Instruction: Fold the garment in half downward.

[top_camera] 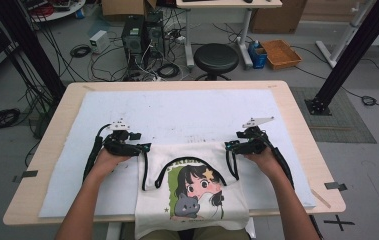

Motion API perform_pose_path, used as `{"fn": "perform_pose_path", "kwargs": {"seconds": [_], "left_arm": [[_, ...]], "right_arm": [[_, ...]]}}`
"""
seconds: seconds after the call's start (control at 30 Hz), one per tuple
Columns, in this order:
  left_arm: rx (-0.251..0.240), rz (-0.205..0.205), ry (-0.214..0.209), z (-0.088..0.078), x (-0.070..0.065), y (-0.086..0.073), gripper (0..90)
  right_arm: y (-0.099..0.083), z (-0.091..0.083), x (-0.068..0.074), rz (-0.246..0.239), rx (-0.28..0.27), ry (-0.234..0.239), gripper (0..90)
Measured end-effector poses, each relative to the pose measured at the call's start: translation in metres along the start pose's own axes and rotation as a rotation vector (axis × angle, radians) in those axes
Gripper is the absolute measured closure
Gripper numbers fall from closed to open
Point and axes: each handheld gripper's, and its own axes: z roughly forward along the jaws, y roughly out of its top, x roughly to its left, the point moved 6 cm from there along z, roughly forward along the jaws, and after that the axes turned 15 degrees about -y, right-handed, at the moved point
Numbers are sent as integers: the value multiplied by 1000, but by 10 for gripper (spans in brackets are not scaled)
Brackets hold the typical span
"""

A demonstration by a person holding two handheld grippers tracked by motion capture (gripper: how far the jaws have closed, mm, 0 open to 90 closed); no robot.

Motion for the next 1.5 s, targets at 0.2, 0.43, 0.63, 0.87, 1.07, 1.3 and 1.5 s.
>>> {"fn": "perform_pose_path", "kwargs": {"seconds": [0.2, 0.43, 0.63, 0.87, 1.07, 1.3, 1.5], "left_arm": [[88, 46, -22, 3, -3, -7, 667], [-23, 8, -48, -2, -6, 2, 838], [-207, -41, 15, -7, 6, 20, 843], [-301, -28, -27, -13, 9, 26, 842], [-303, 55, -112, -20, -11, 23, 840], [-327, 98, -173, -32, -39, 7, 840], [-279, 132, -214, -38, -66, -12, 839]], "right_arm": [[-4, 7, 6, -91, 43, 0, 585], [-2, -1, 8, -152, 29, 14, 852], [16, 5, -7, -122, -57, -84, 856], [33, 4, -25, 3, -135, -102, 854], [21, -13, -20, 19, -191, -12, 851], [8, -43, -10, 10, -244, 84, 849], [-3, -72, 8, -63, -278, 171, 849]]}}
